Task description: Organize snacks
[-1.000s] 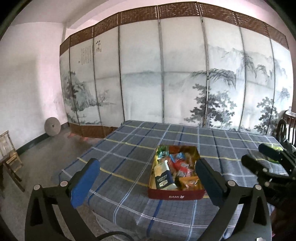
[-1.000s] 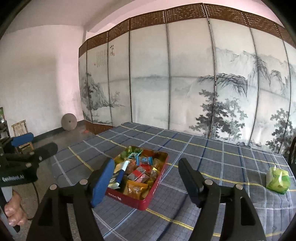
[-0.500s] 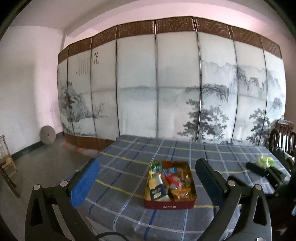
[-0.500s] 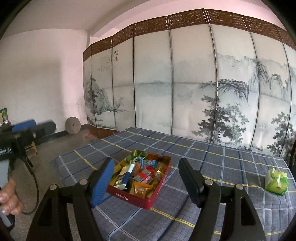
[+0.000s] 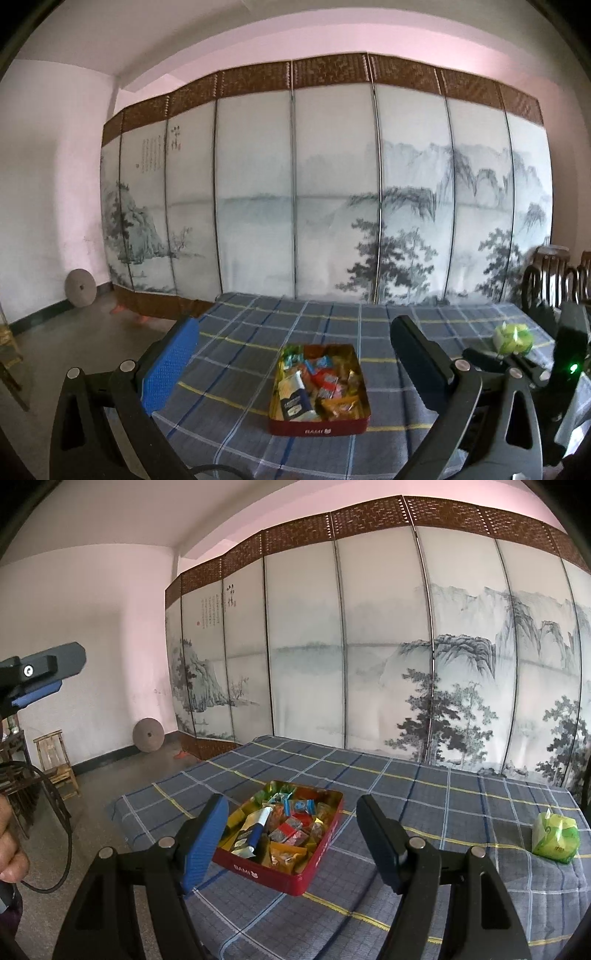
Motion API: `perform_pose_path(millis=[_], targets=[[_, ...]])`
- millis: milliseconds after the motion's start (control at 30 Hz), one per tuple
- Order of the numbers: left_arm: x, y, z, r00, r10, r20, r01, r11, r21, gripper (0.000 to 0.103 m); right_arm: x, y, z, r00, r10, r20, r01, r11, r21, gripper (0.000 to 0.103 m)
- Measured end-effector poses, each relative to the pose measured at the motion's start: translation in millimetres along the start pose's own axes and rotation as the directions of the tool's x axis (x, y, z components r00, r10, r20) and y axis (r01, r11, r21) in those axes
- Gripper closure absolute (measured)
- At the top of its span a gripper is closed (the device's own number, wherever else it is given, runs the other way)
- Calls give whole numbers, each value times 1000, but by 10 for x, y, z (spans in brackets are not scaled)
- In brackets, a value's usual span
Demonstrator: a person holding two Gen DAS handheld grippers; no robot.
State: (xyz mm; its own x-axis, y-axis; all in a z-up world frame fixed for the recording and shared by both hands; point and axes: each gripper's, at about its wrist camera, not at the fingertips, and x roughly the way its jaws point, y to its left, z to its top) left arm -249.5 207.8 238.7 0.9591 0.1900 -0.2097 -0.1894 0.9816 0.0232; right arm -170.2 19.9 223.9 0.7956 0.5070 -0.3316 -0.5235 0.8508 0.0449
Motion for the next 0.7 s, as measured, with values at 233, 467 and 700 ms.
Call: perform_pose_path(millis=[233, 467, 700], targets=[[275, -14, -205, 992, 44, -114, -44, 999, 8, 0, 42, -89, -53, 1000, 1, -30, 0, 1000, 22, 29], [513, 42, -374, 976, 67, -208, -71, 997, -12, 0, 82, -140, -120, 998, 1, -60, 0, 999, 33, 29], [704, 74, -485, 958, 78, -277, -88, 996, -22, 0, 165, -215, -177, 996, 8, -93, -3, 999, 50, 29]])
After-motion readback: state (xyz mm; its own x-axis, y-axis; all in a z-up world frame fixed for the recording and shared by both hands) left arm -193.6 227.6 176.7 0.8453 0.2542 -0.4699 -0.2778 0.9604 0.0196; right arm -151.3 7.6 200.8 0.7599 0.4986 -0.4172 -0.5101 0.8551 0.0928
